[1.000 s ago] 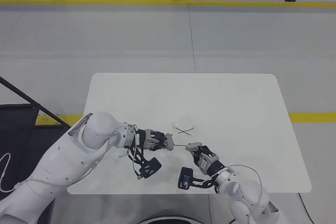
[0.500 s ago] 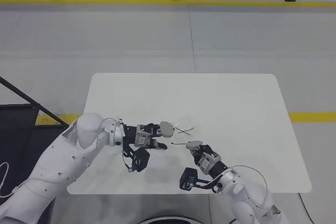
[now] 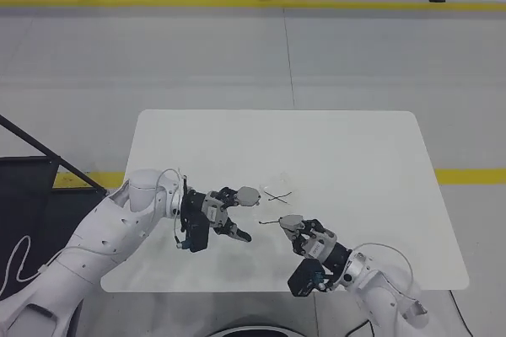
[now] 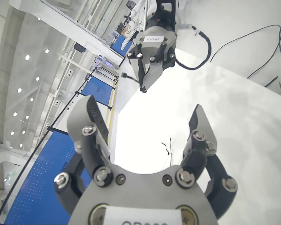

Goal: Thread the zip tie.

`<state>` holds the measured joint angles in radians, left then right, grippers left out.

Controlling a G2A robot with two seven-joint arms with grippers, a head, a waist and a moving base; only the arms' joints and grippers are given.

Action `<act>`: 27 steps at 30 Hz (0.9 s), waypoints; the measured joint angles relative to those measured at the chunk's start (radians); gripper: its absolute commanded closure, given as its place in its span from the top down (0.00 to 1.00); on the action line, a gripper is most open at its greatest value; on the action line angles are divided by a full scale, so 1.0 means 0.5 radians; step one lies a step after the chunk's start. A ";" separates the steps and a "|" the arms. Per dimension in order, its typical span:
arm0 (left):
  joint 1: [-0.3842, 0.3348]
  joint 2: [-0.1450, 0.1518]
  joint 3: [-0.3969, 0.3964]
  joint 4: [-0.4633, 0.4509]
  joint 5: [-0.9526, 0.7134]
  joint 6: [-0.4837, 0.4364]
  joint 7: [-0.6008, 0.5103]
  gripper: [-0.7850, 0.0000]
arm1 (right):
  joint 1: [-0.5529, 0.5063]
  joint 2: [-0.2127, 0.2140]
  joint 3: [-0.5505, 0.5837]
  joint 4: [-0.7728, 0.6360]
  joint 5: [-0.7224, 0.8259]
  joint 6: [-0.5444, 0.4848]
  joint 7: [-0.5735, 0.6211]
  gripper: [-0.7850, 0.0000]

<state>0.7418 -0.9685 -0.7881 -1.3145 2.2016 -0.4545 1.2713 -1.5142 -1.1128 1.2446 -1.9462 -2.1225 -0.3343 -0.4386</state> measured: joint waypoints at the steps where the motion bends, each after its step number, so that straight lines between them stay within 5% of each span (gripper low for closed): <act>1: -0.002 0.000 0.002 0.004 0.005 0.002 -0.003 1.00 | 0.001 0.000 0.002 0.004 0.000 0.009 -0.002 0.00; 10: 0.004 0.000 -0.001 -0.004 -0.001 0.008 -0.012 1.00 | -0.155 -0.020 -0.099 -0.205 -0.411 0.433 0.539 0.00; 18: 0.098 -0.015 -0.024 -0.043 -0.224 -0.036 -0.275 1.00 | -0.276 -0.057 -0.306 -0.318 -0.997 0.859 1.036 0.00; 27: 0.092 -0.016 -0.016 -0.046 -0.221 -0.097 -0.333 1.00 | -0.283 -0.061 -0.324 -0.319 -1.034 0.884 1.068 0.00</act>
<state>0.7878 -0.9766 -0.7959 -1.3376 2.0911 -0.5031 1.1048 -1.6555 -1.1434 1.0827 -2.1058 -2.6395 0.1077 0.0954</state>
